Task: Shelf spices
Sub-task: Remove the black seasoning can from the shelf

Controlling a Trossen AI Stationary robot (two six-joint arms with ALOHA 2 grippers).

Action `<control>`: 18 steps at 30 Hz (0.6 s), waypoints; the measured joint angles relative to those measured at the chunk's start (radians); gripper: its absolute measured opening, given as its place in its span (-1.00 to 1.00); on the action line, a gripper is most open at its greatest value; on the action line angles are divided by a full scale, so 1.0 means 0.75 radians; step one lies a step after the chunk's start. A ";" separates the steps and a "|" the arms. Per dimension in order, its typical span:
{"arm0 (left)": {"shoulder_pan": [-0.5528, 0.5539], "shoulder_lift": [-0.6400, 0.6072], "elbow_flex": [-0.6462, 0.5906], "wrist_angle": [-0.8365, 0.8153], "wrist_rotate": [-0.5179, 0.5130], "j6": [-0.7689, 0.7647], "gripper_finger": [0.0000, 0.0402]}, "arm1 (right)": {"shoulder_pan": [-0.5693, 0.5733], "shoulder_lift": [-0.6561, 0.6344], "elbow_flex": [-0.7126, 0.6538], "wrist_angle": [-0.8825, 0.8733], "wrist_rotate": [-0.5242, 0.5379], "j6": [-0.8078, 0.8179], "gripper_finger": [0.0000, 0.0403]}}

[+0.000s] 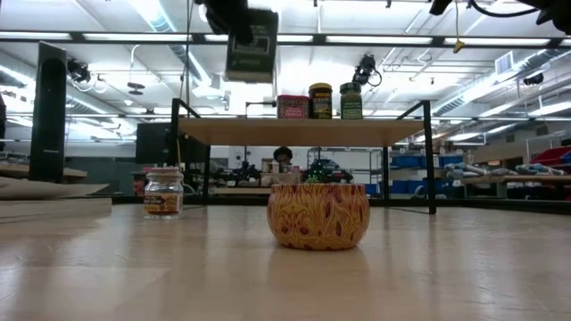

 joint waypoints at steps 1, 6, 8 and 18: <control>-0.021 0.000 -0.034 0.020 -0.003 -0.028 -0.42 | 0.004 0.000 0.000 0.001 0.001 0.000 0.71; -0.106 0.000 -0.231 0.189 -0.030 -0.131 -0.42 | 0.024 0.000 0.000 0.003 0.011 -0.001 0.71; -0.127 0.000 -0.310 0.270 -0.034 -0.161 -0.42 | 0.032 0.000 0.000 0.003 0.021 -0.003 0.71; -0.144 0.000 -0.618 0.582 -0.038 -0.262 -0.42 | 0.056 0.000 0.000 0.004 0.041 -0.024 0.71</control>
